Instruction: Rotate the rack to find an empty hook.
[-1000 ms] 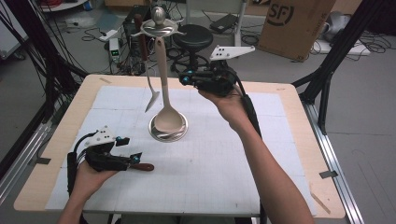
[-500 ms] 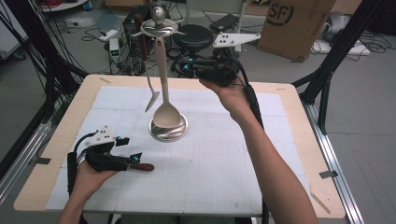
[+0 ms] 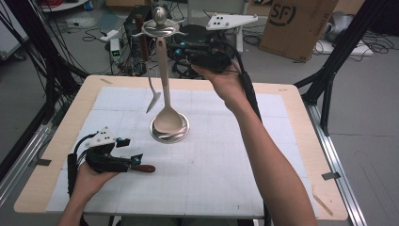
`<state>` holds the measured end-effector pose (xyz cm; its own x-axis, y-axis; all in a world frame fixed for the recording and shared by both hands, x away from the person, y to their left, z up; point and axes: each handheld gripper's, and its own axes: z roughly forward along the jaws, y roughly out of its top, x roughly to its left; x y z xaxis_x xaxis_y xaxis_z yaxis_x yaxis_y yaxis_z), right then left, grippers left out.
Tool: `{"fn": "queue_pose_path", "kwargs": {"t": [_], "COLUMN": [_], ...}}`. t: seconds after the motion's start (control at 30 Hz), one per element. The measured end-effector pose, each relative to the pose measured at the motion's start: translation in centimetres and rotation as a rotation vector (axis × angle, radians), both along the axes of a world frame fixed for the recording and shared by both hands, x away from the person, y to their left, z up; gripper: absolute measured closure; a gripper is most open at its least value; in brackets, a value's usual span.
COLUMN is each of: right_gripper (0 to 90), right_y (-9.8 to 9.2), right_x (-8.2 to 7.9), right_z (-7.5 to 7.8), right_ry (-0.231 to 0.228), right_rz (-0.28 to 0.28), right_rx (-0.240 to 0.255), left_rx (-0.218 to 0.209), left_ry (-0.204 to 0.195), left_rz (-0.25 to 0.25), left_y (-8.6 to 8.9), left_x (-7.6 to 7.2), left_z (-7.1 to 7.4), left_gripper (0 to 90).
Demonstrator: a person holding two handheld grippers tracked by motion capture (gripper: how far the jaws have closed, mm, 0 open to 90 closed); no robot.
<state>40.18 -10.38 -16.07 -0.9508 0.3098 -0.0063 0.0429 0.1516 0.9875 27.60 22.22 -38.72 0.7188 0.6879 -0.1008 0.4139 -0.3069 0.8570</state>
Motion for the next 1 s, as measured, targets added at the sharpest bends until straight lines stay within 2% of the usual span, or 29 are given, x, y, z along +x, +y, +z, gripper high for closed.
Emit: {"fn": "queue_pose_path", "kwargs": {"t": [0.7, 1.0], "right_gripper": [89.4, 89.4], "right_y": [1.3, 2.4], "right_x": [0.2, -0.1], "right_z": [0.1, 0.2], "right_ry": [-0.010, -0.019], "right_rz": [0.000, 0.009], "right_rx": [0.016, 0.013], "left_rx": [0.007, 0.005], "left_ry": [0.003, 0.003], "left_rz": [0.000, -0.001], "left_y": [-0.1, -0.1], "left_x": [0.1, 0.1], "left_z": [0.0, 0.0], "left_gripper": [23.0, 23.0]}}
